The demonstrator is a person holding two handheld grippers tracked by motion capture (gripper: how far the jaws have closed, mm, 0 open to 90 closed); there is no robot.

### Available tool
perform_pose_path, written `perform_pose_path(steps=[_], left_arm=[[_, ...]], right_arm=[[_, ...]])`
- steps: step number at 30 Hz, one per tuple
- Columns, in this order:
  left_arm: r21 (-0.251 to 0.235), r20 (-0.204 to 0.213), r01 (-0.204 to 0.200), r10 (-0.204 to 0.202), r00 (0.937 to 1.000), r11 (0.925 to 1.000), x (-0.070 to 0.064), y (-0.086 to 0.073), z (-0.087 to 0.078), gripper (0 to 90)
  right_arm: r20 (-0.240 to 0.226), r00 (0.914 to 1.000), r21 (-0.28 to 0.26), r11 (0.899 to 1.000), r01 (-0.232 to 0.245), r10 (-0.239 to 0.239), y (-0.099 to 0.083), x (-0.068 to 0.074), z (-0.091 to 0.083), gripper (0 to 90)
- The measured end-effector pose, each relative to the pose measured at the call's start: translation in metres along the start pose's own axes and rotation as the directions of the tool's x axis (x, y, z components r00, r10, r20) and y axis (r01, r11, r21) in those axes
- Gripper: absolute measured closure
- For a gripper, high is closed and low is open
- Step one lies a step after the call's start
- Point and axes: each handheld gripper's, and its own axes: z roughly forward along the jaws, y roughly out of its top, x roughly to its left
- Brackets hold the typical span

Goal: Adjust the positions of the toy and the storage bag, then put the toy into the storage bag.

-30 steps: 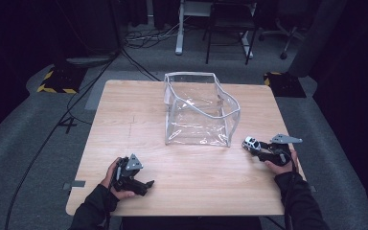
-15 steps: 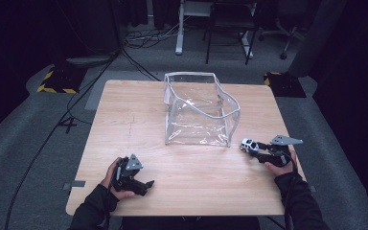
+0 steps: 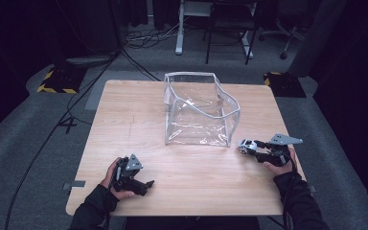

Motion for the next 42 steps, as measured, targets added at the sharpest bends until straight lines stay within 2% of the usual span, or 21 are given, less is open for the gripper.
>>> perform_pose_path(steps=[2,4,10,12,13,16,24,29,42], left_arm=[[0.0,0.001,0.0,0.0,1.0,1.0,0.0,0.0,0.0,0.6],[-0.002,0.001,0.0,0.0,1.0,1.0,0.0,0.0,0.0,0.6],[0.0,0.002,0.002,-0.002,1.0,1.0,0.0,0.0,0.0,0.5],[-0.001,-0.005,-0.001,0.001,1.0,1.0,0.001,0.0,0.0,0.5],[0.009,-0.014,0.009,-0.009,0.9999,0.9999,0.0,0.0,-0.001,0.4],[0.005,0.01,-0.001,0.0,1.0,1.0,0.002,0.002,0.001,0.3],[0.0,-0.004,0.007,-0.007,1.0,1.0,0.001,0.002,0.001,0.3],[0.001,-0.004,0.009,-0.009,1.0,1.0,0.001,0.002,0.001,0.4],[0.003,-0.004,0.011,-0.011,0.9999,0.9999,0.001,0.002,0.001,0.4]], right_arm=[[0.0,1.0,-0.014,1.0,0.009,-0.009,0.003,0.0,-0.003,47.3],[0.013,0.9997,-0.005,1.0,0.019,-0.019,0.005,0.001,-0.005,47.3],[0.016,0.9999,-0.016,1.0,0.003,-0.002,0.007,0.0,-0.011,47.3],[0.014,0.9999,-0.024,1.0,-0.005,0.005,0.007,-0.001,-0.013,47.3],[0.017,0.9998,-0.027,1.0,-0.008,0.009,0.007,0.0,-0.013,47.3],[0.018,0.9998,-0.031,0.999,-0.009,0.01,0.007,0.0,-0.014,47.3],[0.019,0.9998,-0.037,0.999,-0.004,0.004,0.014,0.0,-0.019,47.3],[0.024,0.9996,-0.031,0.999,0.015,-0.015,0.024,0.004,-0.018,47.3],[0.037,0.9986,-0.081,0.996,0.041,-0.038,0.066,0.004,-0.028,47.2]])
